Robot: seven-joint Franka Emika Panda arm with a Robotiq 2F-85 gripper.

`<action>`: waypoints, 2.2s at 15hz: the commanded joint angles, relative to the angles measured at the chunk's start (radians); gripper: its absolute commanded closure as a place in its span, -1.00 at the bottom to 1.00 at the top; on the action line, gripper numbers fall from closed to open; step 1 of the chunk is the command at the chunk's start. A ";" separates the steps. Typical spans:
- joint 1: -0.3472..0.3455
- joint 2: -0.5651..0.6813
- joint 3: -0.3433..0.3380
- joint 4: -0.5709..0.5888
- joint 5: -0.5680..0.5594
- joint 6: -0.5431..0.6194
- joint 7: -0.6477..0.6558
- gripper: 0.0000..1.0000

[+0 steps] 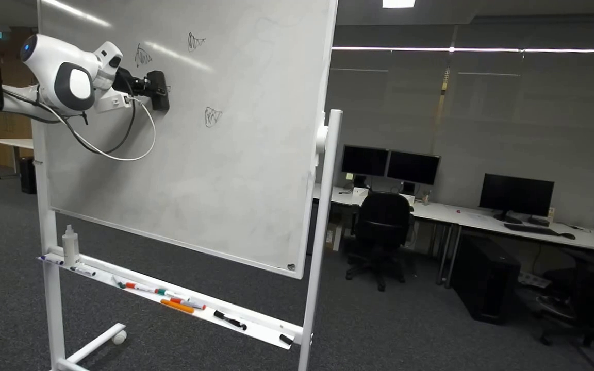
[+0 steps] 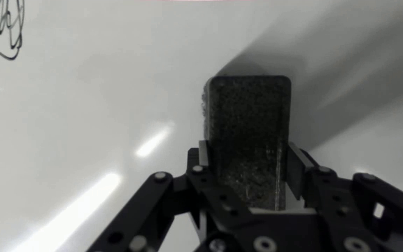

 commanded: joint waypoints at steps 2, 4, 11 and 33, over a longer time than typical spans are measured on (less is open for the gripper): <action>0.115 0.128 -0.130 0.145 0.033 -0.021 -0.038 0.40; 0.181 0.141 -0.184 0.162 0.061 -0.043 -0.052 0.40; 0.331 0.127 -0.260 0.140 0.098 -0.104 -0.122 0.40; 0.415 0.108 -0.312 0.101 0.102 -0.106 -0.242 0.40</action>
